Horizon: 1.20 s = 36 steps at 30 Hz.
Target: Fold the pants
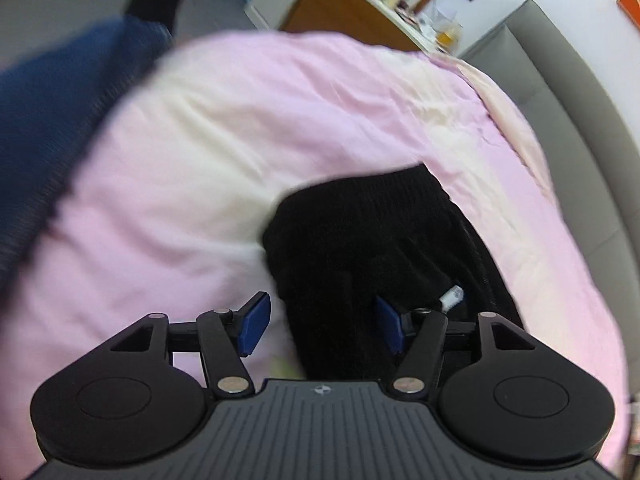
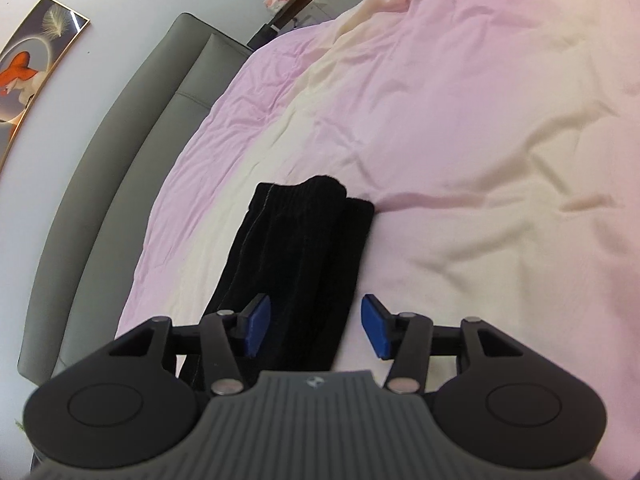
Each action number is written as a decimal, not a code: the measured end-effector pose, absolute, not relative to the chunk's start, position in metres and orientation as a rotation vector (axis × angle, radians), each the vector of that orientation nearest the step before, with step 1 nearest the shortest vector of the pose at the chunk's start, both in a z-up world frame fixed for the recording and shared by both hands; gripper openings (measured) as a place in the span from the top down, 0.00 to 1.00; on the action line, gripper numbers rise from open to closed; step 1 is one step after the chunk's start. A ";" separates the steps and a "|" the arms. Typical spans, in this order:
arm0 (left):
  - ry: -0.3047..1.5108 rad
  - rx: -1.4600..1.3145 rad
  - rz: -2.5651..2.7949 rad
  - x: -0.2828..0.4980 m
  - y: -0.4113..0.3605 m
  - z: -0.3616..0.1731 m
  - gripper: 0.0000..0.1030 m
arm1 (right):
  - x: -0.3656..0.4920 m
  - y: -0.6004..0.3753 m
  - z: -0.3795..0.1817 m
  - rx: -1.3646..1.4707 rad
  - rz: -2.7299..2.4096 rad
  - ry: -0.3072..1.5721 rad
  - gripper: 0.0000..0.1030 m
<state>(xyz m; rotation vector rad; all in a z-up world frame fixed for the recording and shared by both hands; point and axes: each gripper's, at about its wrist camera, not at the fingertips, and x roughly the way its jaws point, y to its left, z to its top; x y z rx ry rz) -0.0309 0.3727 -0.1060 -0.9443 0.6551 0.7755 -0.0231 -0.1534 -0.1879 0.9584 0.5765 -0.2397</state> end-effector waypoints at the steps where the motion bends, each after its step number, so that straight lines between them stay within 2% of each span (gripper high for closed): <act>1: 0.646 -0.917 0.801 -0.036 0.367 -0.098 0.31 | -0.018 -0.158 -0.191 0.973 -0.247 0.571 0.49; 4: 0.613 -0.844 0.765 -0.035 0.340 -0.075 0.31 | -0.001 -0.171 -0.202 1.009 -0.262 0.561 0.48; 7: 0.685 -0.718 0.624 0.009 0.298 -0.064 0.30 | 0.015 -0.177 -0.219 1.054 -0.246 0.591 0.47; 8: 0.713 -0.676 0.563 0.026 0.278 -0.063 0.27 | 0.021 -0.178 -0.226 1.079 -0.235 0.602 0.47; 10: 0.767 -0.611 0.438 0.061 0.238 -0.068 0.24 | 0.024 -0.177 -0.231 1.098 -0.230 0.575 0.47; 16: 0.918 -0.478 0.134 0.160 0.104 -0.092 0.25 | 0.033 -0.180 -0.236 1.134 -0.182 0.545 0.49; 18: 0.944 -0.435 0.060 0.185 0.062 -0.097 0.24 | 0.032 -0.183 -0.239 1.177 -0.180 0.536 0.53; 19: 0.957 -0.416 0.033 0.197 0.045 -0.099 0.24 | 0.032 -0.185 -0.240 1.200 -0.177 0.533 0.57; 20: 0.973 -0.395 0.009 0.208 0.028 -0.101 0.24 | 0.033 -0.187 -0.241 1.217 -0.172 0.532 0.72; 23: 1.030 -0.323 -0.045 0.234 -0.012 -0.114 0.24 | 0.034 -0.190 -0.240 1.219 -0.157 0.530 0.81; 27: 1.164 -0.174 -0.027 0.256 -0.047 -0.150 0.24 | 0.036 -0.183 -0.234 1.197 -0.150 0.500 0.84; 29: 1.168 -0.133 -0.014 0.258 -0.053 -0.165 0.17 | 0.035 -0.181 -0.232 1.189 -0.148 0.490 0.85; 31: 1.173 -0.150 -0.004 0.259 -0.051 -0.169 0.16 | 0.034 -0.180 -0.231 1.191 -0.150 0.488 0.85; 34: 1.182 -0.186 0.003 0.259 -0.046 -0.166 0.16 | 0.032 -0.182 -0.232 1.221 -0.158 0.486 0.85; 36: 1.146 -0.268 0.016 0.253 -0.034 -0.155 0.21 | 0.030 -0.183 -0.232 1.234 -0.160 0.476 0.86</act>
